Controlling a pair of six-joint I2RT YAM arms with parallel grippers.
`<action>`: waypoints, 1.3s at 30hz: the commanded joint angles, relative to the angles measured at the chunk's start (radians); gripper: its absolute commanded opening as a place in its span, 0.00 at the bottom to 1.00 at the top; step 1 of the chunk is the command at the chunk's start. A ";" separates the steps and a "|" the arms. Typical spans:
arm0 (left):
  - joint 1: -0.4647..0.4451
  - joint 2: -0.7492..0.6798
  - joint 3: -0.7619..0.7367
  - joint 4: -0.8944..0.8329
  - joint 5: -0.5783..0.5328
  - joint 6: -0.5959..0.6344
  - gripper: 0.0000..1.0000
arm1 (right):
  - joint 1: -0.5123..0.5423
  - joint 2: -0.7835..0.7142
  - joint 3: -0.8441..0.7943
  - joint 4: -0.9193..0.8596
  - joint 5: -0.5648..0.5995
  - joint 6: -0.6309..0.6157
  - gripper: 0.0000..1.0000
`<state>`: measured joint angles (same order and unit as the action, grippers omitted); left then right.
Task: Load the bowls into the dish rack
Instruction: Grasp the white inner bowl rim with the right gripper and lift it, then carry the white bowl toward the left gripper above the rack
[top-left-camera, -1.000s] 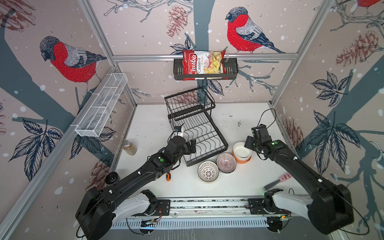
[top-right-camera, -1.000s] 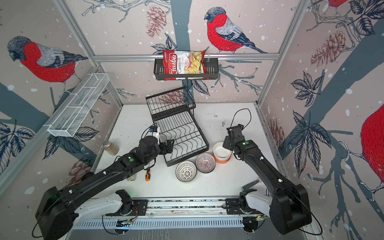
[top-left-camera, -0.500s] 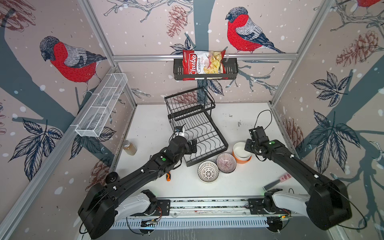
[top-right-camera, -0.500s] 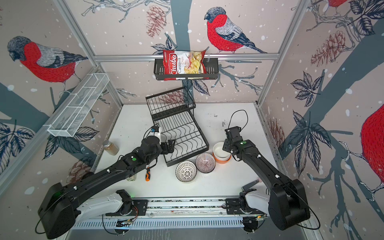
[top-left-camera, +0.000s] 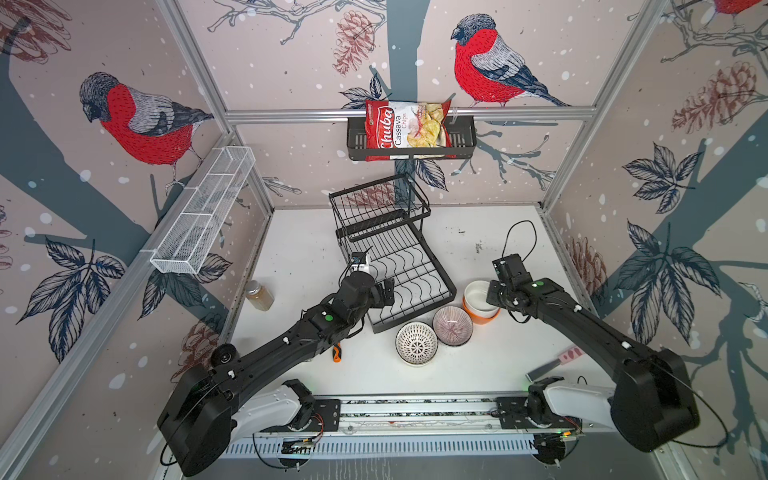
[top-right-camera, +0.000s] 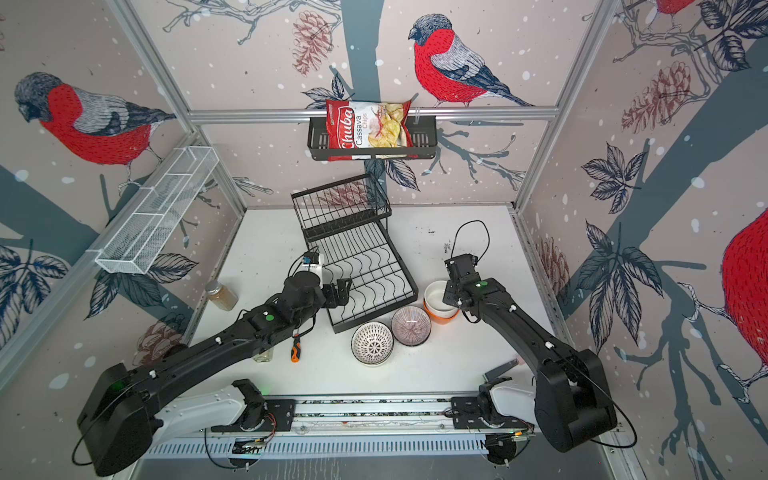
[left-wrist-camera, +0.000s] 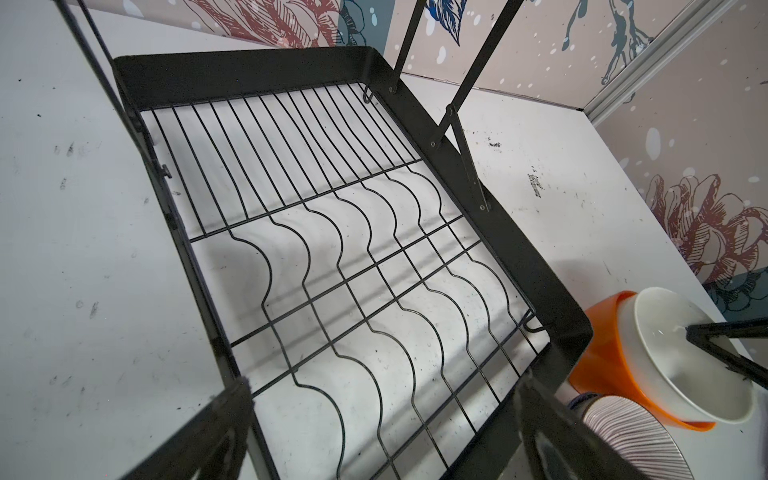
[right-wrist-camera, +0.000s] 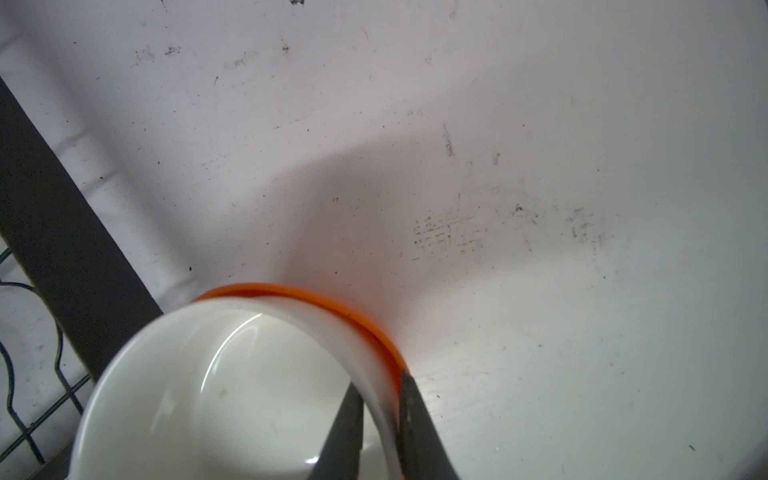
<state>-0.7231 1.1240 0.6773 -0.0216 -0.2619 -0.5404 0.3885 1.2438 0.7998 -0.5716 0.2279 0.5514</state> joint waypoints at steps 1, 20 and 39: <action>-0.001 0.001 0.008 0.038 -0.007 0.022 0.98 | 0.002 0.000 0.009 -0.007 0.036 0.012 0.12; -0.001 0.021 0.013 0.047 -0.002 0.013 0.98 | 0.004 -0.053 0.054 -0.014 0.017 -0.040 0.00; -0.063 0.098 0.128 0.058 0.099 -0.040 0.92 | 0.114 -0.073 0.169 0.103 -0.056 -0.114 0.00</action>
<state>-0.7807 1.2083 0.7738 0.0166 -0.1883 -0.5694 0.4828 1.1530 0.9455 -0.5465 0.1791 0.4458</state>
